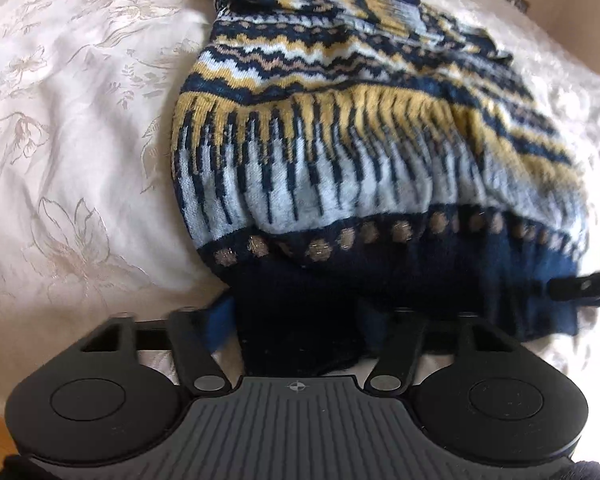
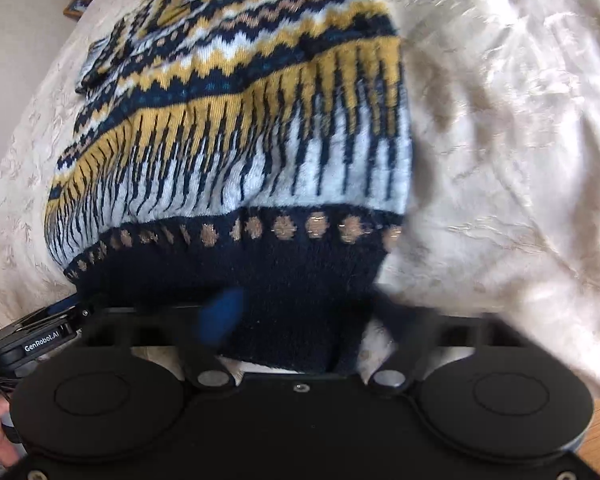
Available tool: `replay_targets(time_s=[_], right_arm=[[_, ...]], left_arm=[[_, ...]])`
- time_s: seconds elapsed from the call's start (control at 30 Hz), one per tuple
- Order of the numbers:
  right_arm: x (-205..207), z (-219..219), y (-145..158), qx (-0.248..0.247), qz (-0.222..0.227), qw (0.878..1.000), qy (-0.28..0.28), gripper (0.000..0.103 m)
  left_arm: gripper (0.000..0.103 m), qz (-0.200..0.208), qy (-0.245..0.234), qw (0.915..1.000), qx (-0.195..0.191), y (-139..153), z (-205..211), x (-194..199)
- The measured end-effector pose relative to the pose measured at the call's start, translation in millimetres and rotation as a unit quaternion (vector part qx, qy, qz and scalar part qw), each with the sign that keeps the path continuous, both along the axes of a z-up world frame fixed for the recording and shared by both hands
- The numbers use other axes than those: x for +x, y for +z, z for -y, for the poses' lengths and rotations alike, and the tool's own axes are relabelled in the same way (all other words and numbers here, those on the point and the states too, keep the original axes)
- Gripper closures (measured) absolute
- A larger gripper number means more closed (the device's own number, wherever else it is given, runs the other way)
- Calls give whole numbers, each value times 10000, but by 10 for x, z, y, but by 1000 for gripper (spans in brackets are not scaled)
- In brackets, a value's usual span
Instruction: Fold small clothes
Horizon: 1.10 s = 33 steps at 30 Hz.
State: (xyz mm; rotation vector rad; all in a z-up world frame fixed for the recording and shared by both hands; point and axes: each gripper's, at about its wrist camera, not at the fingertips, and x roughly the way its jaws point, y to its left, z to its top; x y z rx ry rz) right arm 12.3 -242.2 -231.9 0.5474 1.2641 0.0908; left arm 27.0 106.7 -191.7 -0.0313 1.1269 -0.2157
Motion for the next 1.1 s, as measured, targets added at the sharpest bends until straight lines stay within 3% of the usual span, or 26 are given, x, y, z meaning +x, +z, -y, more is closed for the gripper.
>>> replay_targets(time_s=[0.03,0.07,0.1,0.17,0.53,0.67,0.7,0.77,0.9,1.07,1.1], right_arm=[[-31,24,18,37,-3,10000,-23,65],[-70,57,38,147,42,9999,-44,73],[-110,82,62,203,89,9997,-64,77],[-203,145,118,217,164,9996,-95,87],[-457,414,626,300,946,9944,-357,97],[-398,423,629,-58,937,9955,-137,82],[-383,418,597,-126,918,9957,-87,69],[-347,418,504,-104,785,9968,-117,7],[-294,362,286,115,672,9976,-129,15],[-204,81,32,-207,392,9983,368,17],[-208,54,38,-213,452,9979,412,24]], left_arm=[[58,6,32,10000,-74,20,-8,-13],[71,4,40,9999,-162,34,-13,-26],[83,-13,30,9997,-260,46,-15,-36],[92,18,0,9995,-322,92,9,-51],[93,687,110,9964,-481,691,54,-253],[93,750,129,9960,-463,776,96,-278],[93,764,121,9960,-440,783,113,-281],[93,779,111,9960,-423,800,139,-292],[93,792,142,9961,-372,825,157,-326],[93,736,192,9964,-362,847,126,-331],[93,724,186,9966,-347,850,123,-330]])
